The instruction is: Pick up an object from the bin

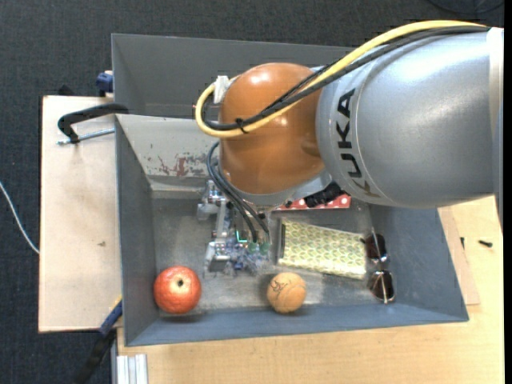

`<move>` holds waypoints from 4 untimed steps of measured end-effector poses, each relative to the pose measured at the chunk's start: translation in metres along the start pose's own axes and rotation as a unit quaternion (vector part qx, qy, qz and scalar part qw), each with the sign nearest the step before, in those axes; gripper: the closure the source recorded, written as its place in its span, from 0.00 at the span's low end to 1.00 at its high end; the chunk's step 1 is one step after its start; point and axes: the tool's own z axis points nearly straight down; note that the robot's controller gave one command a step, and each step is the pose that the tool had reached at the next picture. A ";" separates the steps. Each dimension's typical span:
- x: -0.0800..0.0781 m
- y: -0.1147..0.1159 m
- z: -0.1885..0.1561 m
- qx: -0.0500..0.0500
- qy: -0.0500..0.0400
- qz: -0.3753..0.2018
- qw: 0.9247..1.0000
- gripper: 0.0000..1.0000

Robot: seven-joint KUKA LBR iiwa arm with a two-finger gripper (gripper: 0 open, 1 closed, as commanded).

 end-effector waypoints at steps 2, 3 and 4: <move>-0.009 -0.017 0.039 -0.002 -0.007 0.029 1.000 0.00; -0.012 -0.008 0.089 -0.001 -0.005 -0.012 1.000 0.00; -0.017 0.000 0.121 0.000 -0.004 -0.147 0.989 0.00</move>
Offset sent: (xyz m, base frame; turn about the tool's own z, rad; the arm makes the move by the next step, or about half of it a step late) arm 0.0160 -0.0476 -0.1160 0.1545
